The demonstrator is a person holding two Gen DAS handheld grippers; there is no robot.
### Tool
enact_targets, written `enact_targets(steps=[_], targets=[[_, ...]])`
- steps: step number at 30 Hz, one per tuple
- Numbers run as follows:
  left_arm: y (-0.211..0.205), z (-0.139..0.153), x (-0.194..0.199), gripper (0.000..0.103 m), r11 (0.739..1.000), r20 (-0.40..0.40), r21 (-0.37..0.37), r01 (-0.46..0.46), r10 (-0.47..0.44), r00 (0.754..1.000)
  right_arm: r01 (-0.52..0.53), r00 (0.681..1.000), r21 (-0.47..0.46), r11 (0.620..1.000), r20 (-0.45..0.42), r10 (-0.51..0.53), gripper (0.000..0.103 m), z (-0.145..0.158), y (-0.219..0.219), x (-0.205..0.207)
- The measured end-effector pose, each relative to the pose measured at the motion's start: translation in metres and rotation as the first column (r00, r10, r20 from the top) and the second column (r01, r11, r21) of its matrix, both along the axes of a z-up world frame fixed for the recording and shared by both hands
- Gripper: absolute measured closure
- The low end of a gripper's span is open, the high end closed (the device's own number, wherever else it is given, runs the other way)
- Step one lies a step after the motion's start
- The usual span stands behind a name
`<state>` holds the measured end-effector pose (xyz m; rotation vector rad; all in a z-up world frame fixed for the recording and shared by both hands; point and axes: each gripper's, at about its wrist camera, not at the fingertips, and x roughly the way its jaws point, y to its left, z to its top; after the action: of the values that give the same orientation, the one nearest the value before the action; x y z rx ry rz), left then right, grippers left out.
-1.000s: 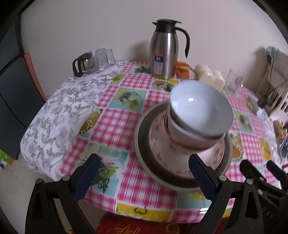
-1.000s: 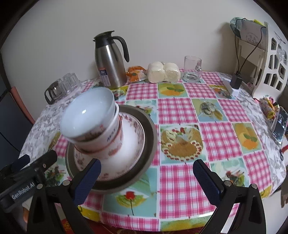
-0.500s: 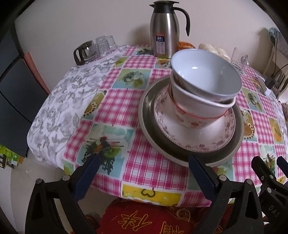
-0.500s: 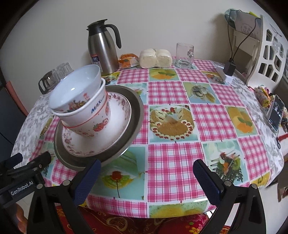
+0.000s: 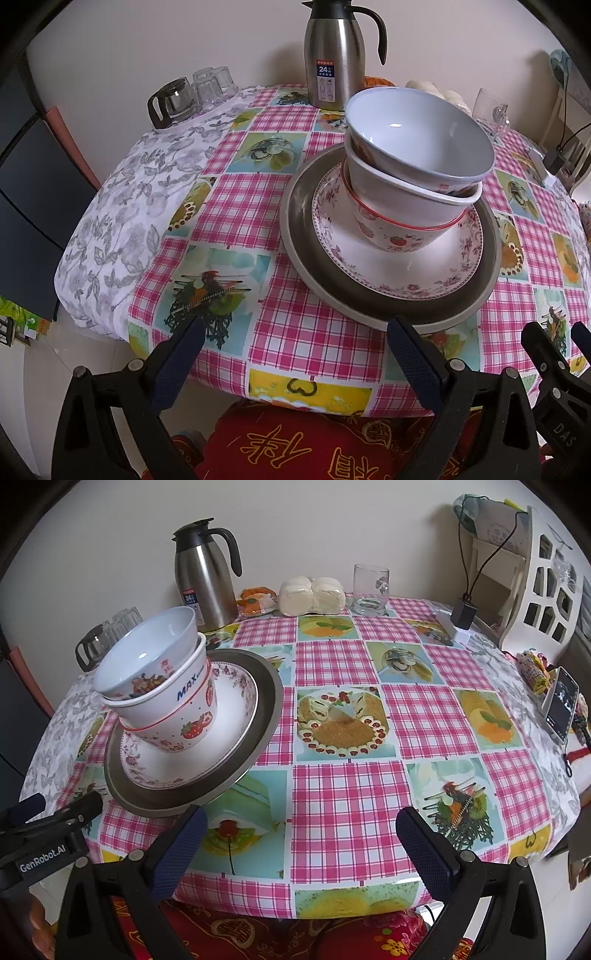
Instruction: Organize plates and bowls
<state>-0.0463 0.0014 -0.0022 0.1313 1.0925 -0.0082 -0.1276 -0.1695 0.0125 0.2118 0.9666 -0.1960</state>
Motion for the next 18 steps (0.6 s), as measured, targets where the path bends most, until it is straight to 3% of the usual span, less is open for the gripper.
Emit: enact_targets(steps=[18], targets=[[-0.0012, -0.0030, 0.0041, 0.004, 1.000, -0.012, -0.016, 0.007, -0.008, 1.000, 0.006, 1.000, -0.005, 1.000, -0.013, -0.006, 0.000, -0.0029, -0.0036, 0.0024]])
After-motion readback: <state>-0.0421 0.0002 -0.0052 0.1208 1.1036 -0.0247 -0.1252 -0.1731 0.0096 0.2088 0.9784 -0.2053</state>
